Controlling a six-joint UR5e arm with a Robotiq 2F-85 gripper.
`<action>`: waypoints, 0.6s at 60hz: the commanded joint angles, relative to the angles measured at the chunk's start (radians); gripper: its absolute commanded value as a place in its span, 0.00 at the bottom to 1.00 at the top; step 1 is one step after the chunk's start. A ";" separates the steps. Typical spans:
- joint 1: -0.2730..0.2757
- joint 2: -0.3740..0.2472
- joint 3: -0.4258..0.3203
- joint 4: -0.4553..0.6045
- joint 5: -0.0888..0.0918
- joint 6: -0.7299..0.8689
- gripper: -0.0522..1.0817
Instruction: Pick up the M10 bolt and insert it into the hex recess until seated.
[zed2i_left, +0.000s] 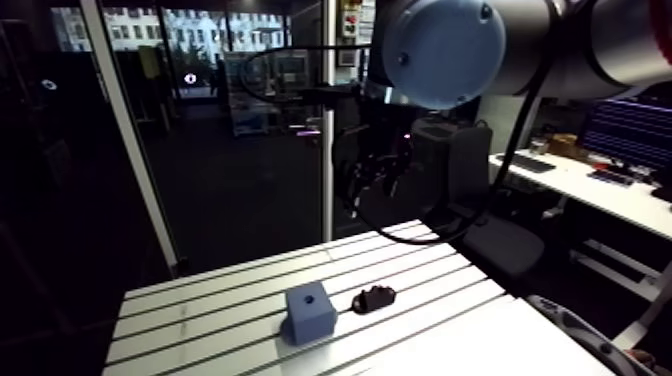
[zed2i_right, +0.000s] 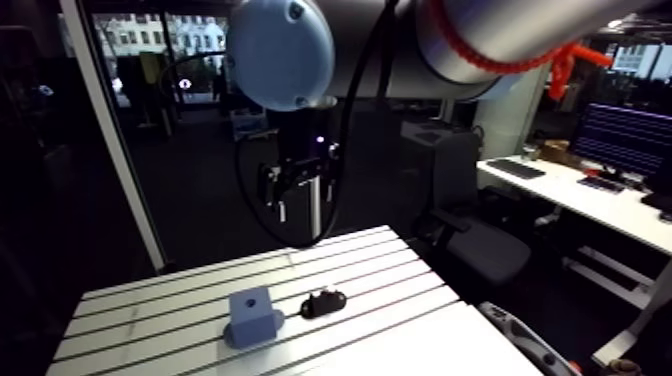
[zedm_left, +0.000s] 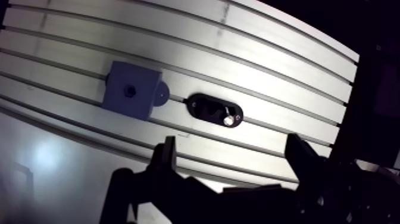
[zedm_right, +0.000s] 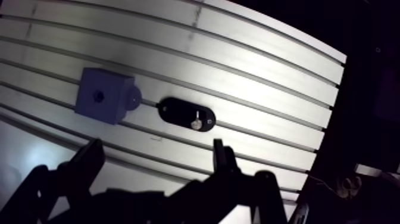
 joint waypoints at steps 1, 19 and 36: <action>-0.069 0.049 0.083 -0.151 0.049 -0.021 0.05; -0.069 0.097 0.120 -0.236 0.049 -0.032 0.05; -0.070 0.155 0.137 -0.290 0.043 -0.052 0.05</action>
